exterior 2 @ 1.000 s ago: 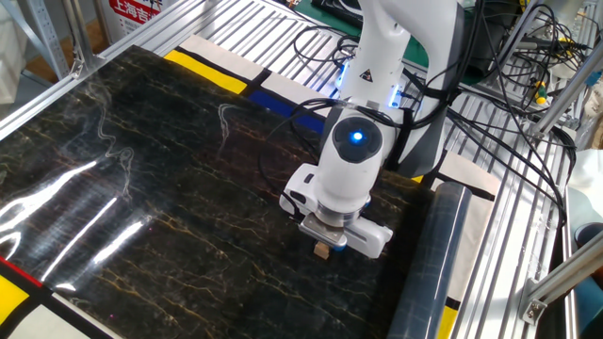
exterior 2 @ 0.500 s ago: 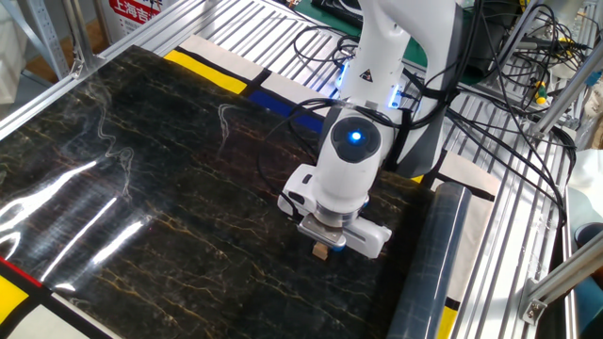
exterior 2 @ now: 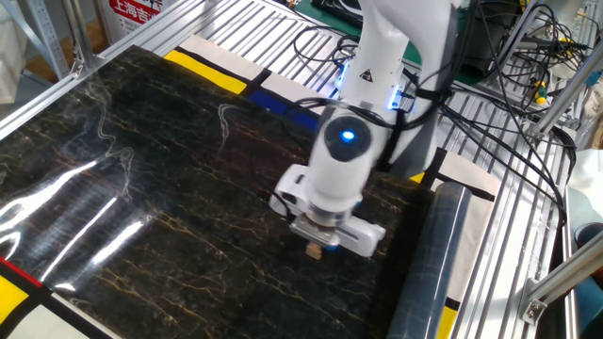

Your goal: Hold a small block with the gripper and sweep it from left to right on the table

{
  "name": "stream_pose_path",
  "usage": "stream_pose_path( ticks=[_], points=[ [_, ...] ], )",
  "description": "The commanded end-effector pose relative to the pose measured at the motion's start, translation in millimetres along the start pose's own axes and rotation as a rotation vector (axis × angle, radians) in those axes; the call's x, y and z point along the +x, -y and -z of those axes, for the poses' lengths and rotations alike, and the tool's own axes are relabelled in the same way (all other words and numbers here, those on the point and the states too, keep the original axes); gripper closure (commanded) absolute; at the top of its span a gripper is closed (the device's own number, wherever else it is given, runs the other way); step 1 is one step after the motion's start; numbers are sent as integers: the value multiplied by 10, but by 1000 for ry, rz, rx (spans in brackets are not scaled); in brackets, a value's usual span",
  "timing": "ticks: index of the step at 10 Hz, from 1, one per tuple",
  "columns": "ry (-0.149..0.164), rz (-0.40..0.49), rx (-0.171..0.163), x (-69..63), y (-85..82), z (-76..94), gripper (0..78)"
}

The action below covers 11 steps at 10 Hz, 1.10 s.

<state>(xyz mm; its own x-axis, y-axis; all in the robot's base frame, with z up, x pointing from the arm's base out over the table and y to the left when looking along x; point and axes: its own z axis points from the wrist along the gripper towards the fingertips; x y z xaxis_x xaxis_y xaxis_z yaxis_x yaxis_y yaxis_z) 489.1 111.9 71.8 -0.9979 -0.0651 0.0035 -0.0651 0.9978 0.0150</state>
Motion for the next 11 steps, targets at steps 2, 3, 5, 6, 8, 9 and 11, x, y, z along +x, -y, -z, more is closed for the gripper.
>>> stream_pose_path(
  ticks=[2, 3, 5, 6, 8, 9, 11],
  points=[
    [-17, 33, 8, -8, 458, -98, 764],
    [-17, 34, 8, -8, 466, -97, 764],
    [-17, 33, 7, -9, 466, -97, 764],
    [-17, 34, 7, -9, 466, -97, 764],
    [-17, 33, 3, -8, 458, -95, 764],
    [-16, 32, 3, -8, 458, -95, 764],
    [-19, 25, -22, -6, 459, -80, 764]
  ],
)
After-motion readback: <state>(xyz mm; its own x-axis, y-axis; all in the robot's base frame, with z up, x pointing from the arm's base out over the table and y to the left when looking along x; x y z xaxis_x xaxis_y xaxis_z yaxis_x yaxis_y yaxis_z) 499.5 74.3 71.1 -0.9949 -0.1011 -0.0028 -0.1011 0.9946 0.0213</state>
